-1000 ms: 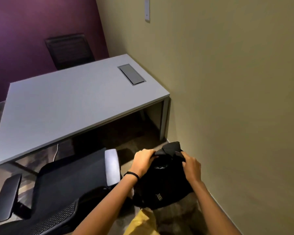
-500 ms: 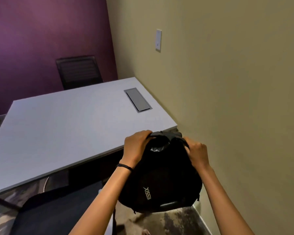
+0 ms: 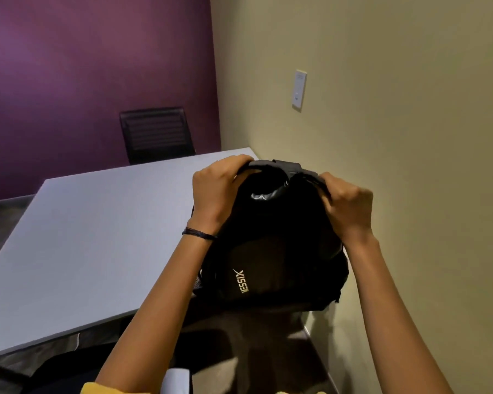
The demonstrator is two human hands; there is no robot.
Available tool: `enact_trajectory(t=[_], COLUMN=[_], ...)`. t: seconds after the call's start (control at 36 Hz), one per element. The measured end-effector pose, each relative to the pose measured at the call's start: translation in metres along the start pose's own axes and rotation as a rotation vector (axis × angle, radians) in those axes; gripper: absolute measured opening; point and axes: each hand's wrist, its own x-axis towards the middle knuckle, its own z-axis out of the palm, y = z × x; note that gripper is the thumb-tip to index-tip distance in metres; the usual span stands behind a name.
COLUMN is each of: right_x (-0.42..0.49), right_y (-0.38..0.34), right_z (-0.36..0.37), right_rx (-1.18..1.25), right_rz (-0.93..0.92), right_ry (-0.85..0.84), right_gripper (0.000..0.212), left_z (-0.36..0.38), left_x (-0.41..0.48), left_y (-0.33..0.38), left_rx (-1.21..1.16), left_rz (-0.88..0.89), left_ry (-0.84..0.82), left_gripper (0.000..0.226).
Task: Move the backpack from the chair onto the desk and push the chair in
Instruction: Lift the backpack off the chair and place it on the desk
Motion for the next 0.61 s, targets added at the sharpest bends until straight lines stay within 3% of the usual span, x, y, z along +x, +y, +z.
enact_trajectory(t=[0.14,0.28,0.61], right_x=[0.042,0.070,0.105], right_y=[0.013,0.028,0.064], right_z=[0.028,0.057,0.132], right_rx=[0.042,0.113,0.367], right_rz=[-0.041,-0.029,0.008], right_ry=[-0.016,-0.017,-0.069], right_gripper=[0.039,0.027,0.039], left_z=[0.021,0.050,0.123], left_x=[0.035,0.064,0.112], left_y=[-0.019,-0.032,-0.066], left_rx=[0.034,0.077,0.097], left_rz=[-0.011,0.006,0.001], left_ry=[0.015,0.027,-0.014], left_gripper=[0.010,0.009,0.011])
